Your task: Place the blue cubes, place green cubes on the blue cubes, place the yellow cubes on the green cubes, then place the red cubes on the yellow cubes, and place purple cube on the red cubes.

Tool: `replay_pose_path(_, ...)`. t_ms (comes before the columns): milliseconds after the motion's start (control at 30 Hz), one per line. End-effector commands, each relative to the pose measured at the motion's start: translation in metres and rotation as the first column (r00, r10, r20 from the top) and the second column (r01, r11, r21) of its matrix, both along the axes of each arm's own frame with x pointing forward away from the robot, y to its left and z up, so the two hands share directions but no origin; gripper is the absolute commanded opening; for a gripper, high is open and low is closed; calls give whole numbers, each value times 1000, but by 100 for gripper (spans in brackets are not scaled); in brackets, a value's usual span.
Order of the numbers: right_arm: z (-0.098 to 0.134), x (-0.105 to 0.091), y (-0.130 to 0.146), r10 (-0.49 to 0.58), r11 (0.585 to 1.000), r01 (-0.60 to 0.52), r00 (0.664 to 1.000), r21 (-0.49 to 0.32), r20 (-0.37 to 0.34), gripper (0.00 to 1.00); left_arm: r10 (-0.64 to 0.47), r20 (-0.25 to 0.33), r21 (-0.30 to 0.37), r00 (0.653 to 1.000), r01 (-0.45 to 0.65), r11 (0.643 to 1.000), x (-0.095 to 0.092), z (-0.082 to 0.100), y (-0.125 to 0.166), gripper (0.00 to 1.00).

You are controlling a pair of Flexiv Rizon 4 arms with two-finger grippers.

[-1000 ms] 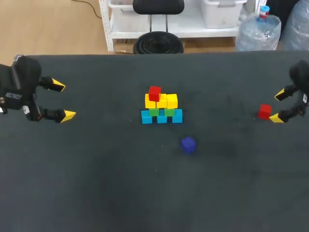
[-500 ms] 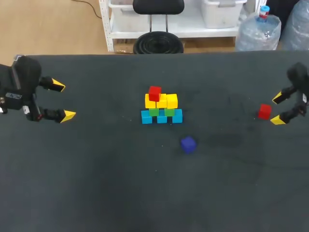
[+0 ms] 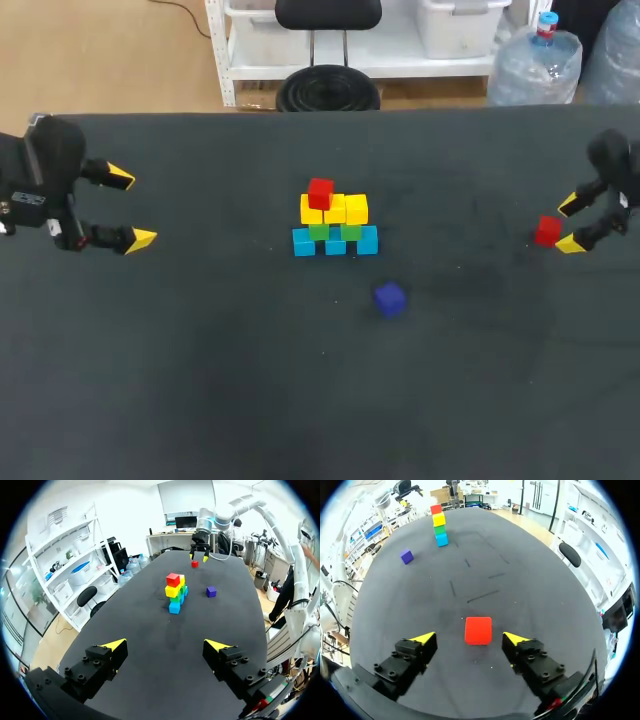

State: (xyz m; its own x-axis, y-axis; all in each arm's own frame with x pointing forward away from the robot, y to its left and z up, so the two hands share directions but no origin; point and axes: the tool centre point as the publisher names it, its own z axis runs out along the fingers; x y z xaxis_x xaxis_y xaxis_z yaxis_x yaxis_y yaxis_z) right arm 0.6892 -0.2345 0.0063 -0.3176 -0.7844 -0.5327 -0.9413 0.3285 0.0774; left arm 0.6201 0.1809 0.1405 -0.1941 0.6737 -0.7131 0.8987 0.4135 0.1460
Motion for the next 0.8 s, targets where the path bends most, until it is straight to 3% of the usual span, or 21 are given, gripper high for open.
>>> replay_pose_path(33, -6, 8, 1, 11, 1000, -11, 1000, 3, -5, 74, -1, 5, -4, 1000, 1, 1000, 0, -1, 1, 100)
replay_pose_path(167, -6, 12, 2, 16, 1000, -16, 1000, 3, -4, 63, -1, 5, -4, 1000, 1, 1000, 0, -1, 1, 100)
replay_pose_path(267, -9, 13, 3, 16, 1000, -16, 1000, 1, -6, 68, -1, 5, -4, 1000, 1, 1000, 0, -1, 1, 100)
replay_pose_path(300, -9, 13, 3, 17, 1000, -17, 1000, 0, -6, 74, -1, 5, -4, 1000, 1, 1000, 0, -1, 1, 100)
replay_pose_path(433, -11, 15, 6, 23, 1000, -23, 1000, -2, -8, 72, -1, 5, -4, 1000, 1, 1000, 0, -1, 1, 100)
replay_pose_path(567, -14, 17, 8, 27, 1000, -27, 1000, -1, -10, 67, -1, 5, -4, 1000, 1, 1000, 0, -1, 1, 100)
replay_pose_path(600, -14, 17, 9, 29, 1000, -29, 1000, -2, -11, 62, -1, 5, -4, 1000, 1, 1000, 0, -1, 1, 100)
replay_pose_path(633, -15, 17, 9, 31, 1000, -31, 999, -1, -11, 51, -1, 5, -4, 1000, 1, 1000, 0, -1, 1, 100)
replay_pose_path(800, -19, 18, 11, 38, 999, -38, 999, -4, -18, 51, -1, 5, -4, 1000, 1, 1000, 0, -1, 1, 100)
